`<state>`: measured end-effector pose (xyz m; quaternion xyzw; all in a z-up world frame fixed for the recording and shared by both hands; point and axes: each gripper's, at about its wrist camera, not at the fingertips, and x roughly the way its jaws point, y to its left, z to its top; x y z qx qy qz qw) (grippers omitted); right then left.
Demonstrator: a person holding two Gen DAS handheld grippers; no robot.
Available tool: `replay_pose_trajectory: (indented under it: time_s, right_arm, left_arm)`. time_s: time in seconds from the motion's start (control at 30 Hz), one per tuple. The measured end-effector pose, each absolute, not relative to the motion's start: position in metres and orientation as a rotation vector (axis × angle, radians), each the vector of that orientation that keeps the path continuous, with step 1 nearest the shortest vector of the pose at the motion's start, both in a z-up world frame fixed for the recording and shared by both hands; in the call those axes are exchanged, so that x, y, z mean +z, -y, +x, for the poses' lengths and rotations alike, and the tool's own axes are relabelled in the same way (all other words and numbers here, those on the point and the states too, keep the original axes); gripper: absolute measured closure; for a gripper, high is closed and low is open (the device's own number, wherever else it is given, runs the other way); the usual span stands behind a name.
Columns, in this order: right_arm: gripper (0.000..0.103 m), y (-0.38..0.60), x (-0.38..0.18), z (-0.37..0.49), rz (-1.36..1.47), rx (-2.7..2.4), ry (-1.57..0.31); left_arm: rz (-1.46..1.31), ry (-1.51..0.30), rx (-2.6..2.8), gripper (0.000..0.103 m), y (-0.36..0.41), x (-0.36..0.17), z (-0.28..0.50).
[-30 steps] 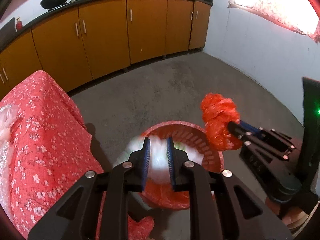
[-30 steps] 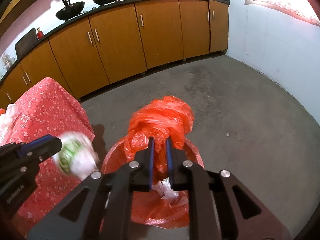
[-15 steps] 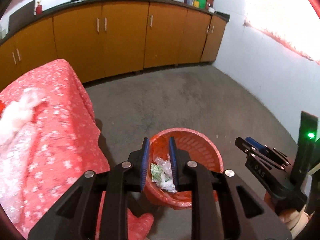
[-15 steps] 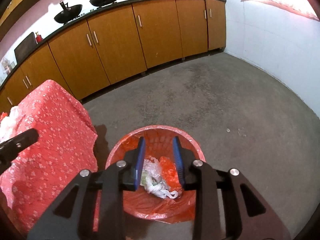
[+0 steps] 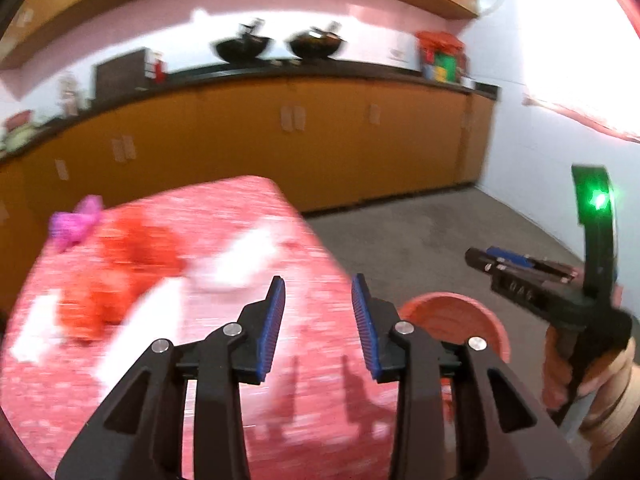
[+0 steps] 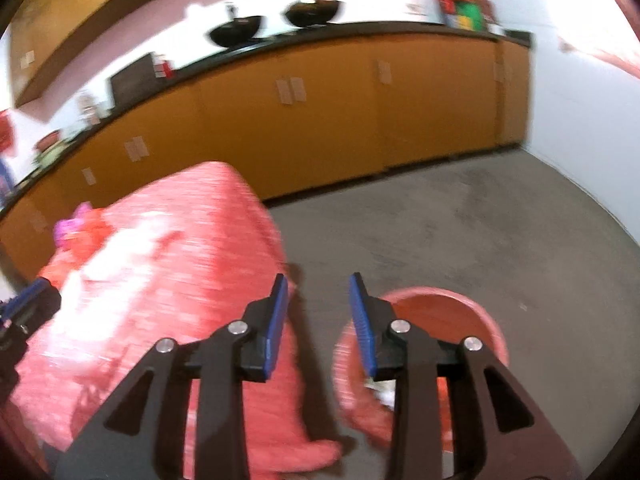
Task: Collect trash
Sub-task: 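Move both open tools back over the table toward the white tissues, then grasp clear plastic with the right tool while the left tool grasps a white tissue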
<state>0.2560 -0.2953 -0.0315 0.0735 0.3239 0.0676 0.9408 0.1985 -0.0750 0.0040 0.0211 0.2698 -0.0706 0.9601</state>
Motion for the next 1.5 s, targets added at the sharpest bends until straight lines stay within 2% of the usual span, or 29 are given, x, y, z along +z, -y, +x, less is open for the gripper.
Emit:
replay_pose_trajectory:
  time_s: [0.17,0.3,0.4,0.7,0.77,0.83,0.93,1.27,1.5]
  right_arm:
    - [0.068,0.214,-0.015,0.267,0.112,0.261,-0.648]
    - [0.058,0.160,-0.011,0.282,0.103,0.293,-0.655]
    - [0.056,0.132,-0.014,0.296,0.074,0.283,-0.674]
    - [0.052,0.093,-0.033,0.334,-0.015,0.178,-0.759]
    - [0.057,0.093,-0.039,0.337,-0.019,0.177,-0.784]
    - [0.075,0.089,-0.044,0.338,-0.041,0.181,-0.798]
    - [0.089,0.080,-0.043,0.336,-0.087,0.184,-0.762]
    - [0.092,0.067,-0.005,0.319,-0.065,0.221,-0.601]
    - [0.092,0.065,0.005,0.316,-0.049,0.230,-0.567]
  left_arm:
    - [0.026,-0.506,0.058,0.056,-0.006,0.008,0.183]
    - [-0.012,-0.525,0.206,0.050,-0.070,0.001,0.183]
    - [-0.042,-0.541,0.285,0.044,-0.109,-0.007,0.181]
    - [-0.093,-0.585,0.367,0.039,-0.170,-0.026,0.192]
    - [-0.095,-0.589,0.366,0.038,-0.175,-0.029,0.193]
    - [-0.096,-0.594,0.363,0.038,-0.178,-0.031,0.192]
    - [-0.100,-0.600,0.359,0.038,-0.182,-0.033,0.194]
    - [-0.137,-0.643,0.351,0.038,-0.192,-0.040,0.200]
    - [-0.151,-0.690,0.333,0.038,-0.192,-0.049,0.211]
